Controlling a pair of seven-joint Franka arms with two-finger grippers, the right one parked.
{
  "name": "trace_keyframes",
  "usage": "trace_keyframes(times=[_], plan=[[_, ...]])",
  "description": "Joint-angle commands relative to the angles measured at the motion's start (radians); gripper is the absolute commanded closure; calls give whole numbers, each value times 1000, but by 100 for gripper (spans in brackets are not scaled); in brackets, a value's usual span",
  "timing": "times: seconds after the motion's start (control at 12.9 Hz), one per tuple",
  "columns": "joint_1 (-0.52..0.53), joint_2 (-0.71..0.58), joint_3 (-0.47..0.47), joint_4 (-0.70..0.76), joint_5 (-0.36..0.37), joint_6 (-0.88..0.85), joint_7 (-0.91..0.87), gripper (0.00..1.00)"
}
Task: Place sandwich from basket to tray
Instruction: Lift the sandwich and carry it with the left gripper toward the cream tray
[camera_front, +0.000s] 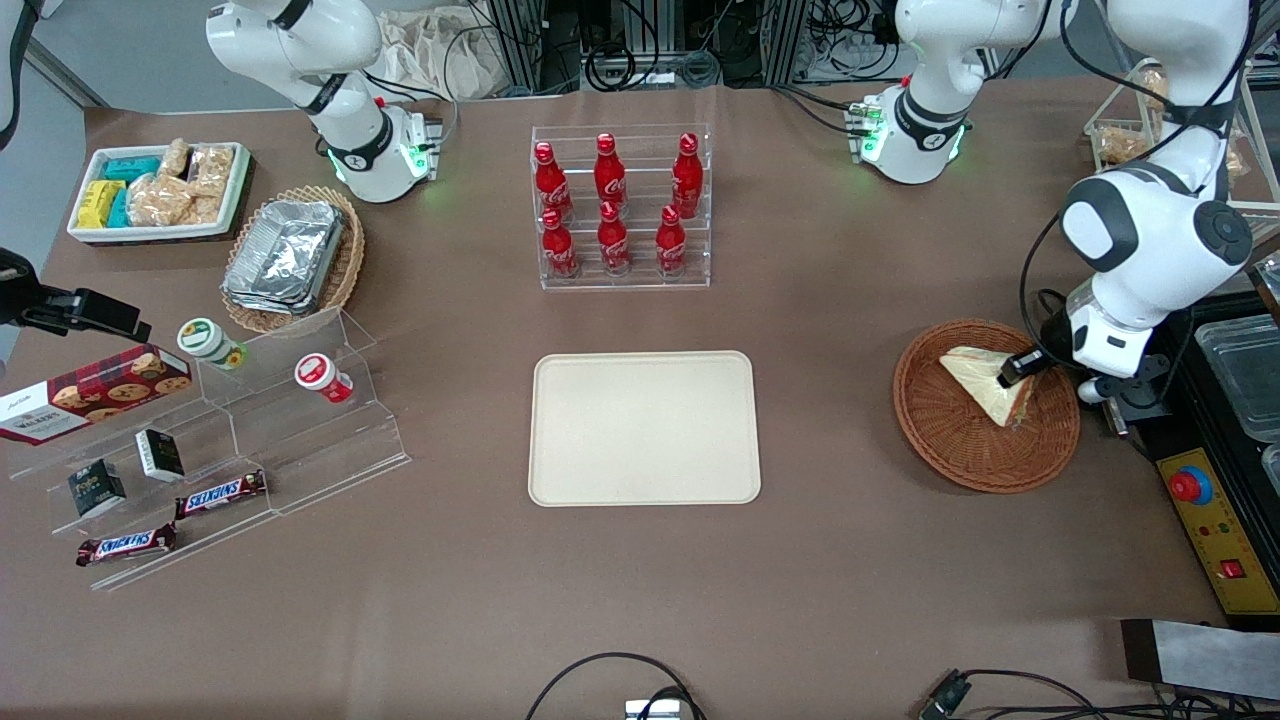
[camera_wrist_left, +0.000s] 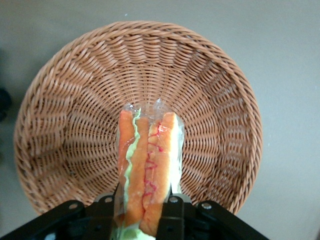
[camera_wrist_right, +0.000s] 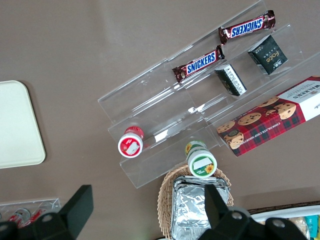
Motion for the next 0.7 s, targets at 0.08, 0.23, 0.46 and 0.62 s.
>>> trace_keyframes(times=[0.08, 0.23, 0.46, 0.62], plan=[[-21, -58, -39, 33, 104, -119, 12, 87], [-21, -74, -82, 31, 106, -125, 22, 87], [-21, -81, -147, 31, 155, -127, 28, 87], [-22, -75, -205, 37, 153, -124, 22, 87]])
